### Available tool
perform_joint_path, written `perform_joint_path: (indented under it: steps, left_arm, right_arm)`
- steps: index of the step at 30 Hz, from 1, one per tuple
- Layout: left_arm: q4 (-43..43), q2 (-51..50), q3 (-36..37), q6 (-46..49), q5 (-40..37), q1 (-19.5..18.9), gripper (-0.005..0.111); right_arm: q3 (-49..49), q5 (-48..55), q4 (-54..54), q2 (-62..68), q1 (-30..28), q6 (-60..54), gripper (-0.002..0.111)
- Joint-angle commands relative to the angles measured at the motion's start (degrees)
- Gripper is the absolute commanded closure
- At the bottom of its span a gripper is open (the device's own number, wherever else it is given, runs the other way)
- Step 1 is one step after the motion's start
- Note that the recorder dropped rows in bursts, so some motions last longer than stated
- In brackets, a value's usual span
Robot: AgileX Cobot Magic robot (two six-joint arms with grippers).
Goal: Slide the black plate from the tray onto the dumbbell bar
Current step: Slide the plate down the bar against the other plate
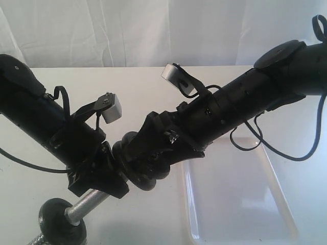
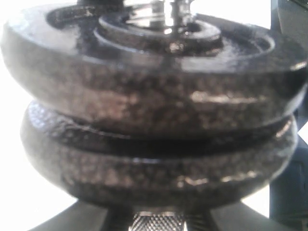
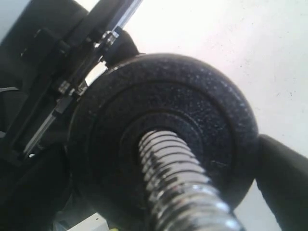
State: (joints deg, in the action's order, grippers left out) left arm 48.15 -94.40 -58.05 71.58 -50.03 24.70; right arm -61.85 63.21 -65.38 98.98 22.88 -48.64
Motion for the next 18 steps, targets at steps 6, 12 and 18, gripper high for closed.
perform_joint_path:
  steps: [6, 12, 18]
  left_arm:
    - [10.49, 1.78, -1.41, -1.30, 0.17, 0.10, 0.107]
    - [10.49, 1.78, -1.41, -3.40, 1.62, 0.10, 0.107]
    - [9.52, 1.78, -1.41, -5.89, 3.14, 0.10, 0.107]
  right_arm:
    - [-0.95, 6.75, -3.25, -1.58, 0.50, -1.94, 0.013]
    - [-1.07, 6.75, -2.54, -1.58, 0.12, -2.20, 0.013]
    - [-3.15, 6.75, 3.12, -1.58, -2.47, -2.07, 0.013]
